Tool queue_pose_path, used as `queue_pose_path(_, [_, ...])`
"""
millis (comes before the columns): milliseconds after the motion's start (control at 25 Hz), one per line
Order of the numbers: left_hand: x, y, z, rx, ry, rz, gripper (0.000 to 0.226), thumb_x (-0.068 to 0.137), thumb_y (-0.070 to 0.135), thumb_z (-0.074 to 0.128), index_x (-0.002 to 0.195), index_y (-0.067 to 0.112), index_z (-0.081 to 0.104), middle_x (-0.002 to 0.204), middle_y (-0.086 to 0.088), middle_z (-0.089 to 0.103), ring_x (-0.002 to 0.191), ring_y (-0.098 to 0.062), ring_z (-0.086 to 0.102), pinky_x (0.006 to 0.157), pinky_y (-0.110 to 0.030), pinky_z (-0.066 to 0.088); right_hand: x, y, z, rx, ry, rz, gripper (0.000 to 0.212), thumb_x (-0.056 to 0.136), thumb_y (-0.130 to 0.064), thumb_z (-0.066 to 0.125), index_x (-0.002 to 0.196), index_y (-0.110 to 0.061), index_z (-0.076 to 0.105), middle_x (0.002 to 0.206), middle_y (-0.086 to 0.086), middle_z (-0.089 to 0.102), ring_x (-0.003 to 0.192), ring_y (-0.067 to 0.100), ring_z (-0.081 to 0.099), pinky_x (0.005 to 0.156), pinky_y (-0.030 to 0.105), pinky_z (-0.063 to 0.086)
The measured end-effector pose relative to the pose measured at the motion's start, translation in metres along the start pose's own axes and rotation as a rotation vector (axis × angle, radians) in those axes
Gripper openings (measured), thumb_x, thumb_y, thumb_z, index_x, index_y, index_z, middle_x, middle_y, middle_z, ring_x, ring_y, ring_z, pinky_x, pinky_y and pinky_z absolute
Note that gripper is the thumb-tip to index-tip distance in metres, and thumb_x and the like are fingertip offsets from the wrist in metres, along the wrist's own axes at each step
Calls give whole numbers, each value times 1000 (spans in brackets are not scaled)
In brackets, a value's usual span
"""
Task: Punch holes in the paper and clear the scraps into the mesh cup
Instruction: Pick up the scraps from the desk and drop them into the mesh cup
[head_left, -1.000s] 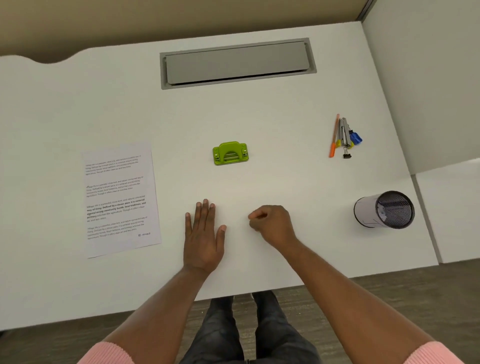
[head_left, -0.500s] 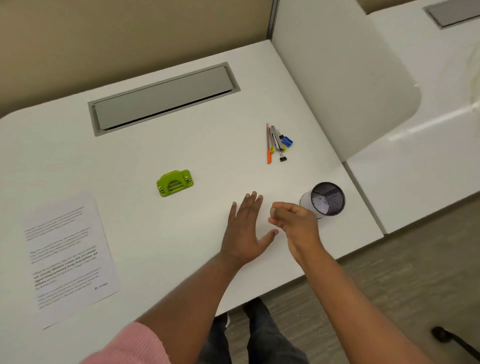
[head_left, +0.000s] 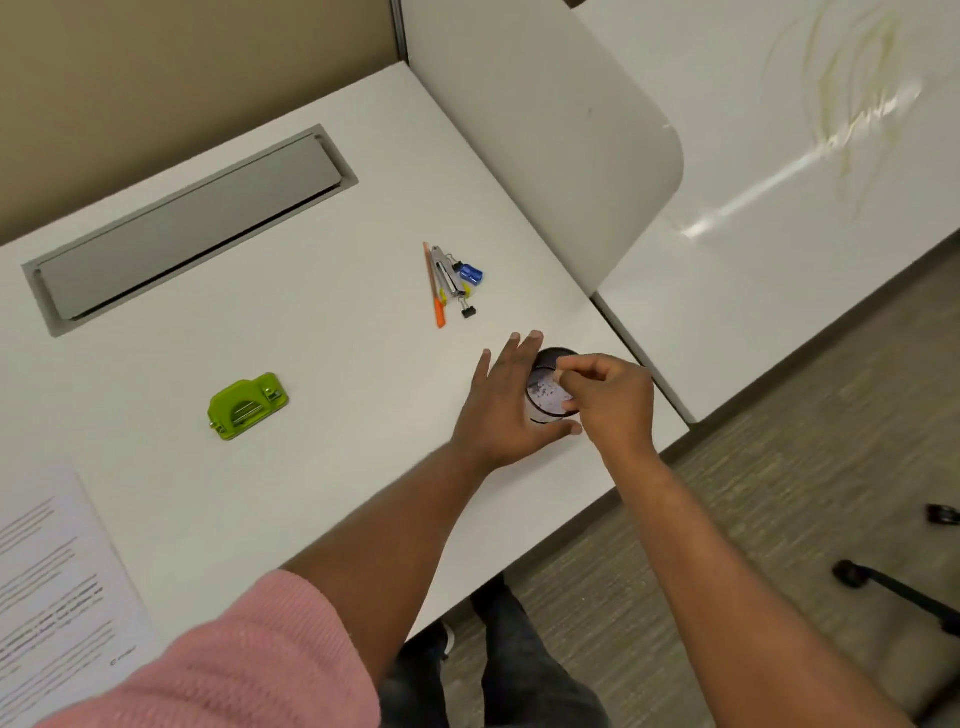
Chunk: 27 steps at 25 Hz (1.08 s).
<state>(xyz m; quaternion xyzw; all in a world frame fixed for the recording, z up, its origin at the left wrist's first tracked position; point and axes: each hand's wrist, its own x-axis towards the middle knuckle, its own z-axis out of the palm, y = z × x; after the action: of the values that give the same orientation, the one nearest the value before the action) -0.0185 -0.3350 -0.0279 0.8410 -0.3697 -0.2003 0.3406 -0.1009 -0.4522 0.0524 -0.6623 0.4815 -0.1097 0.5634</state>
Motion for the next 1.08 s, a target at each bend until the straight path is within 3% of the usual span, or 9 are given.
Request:
queue_pose_path(200, [0,-1,2,-3,24,-17,107,76,87,59,160,32,21,166,13,28,153,6,-1,128,-38,1,5,11,-1,-153,-26,-87,17,91,-12,72,102,-21,81,96,-7,79,85,16,76,75,43,65])
queue_pose_path(360, [-1,2,0,-34,23,-33,106,76,82,64,159,30,24,167,12,27,152,7,-1,128,-36,-1,5,11,-1,-254,7,-184,12,86,-16,78,95,-24,80,87,-14,74,82,2,70,66,39,65])
queue_pose_path(480, [-4,3,0,-34,39,-31,104,78,78,65,160,28,24,167,10,27,152,6,0,128,-37,0,3,10,-3,-345,11,-276,14,86,-14,76,96,-23,79,89,-12,73,81,0,67,73,35,64])
queue_pose_path(760, [-13,10,1,-35,53,-56,110,79,73,67,162,24,14,170,7,20,153,6,-4,127,-36,-1,-5,9,-4,-451,-28,-379,22,91,-4,66,106,-16,77,100,-2,75,91,11,70,88,33,60])
queue_pose_path(1080, [-33,7,-11,25,61,-25,108,84,72,63,164,20,12,172,4,13,158,-6,-1,130,-44,2,-20,8,1,-710,-25,-528,28,96,-12,59,120,-17,73,118,2,75,102,23,72,84,35,57])
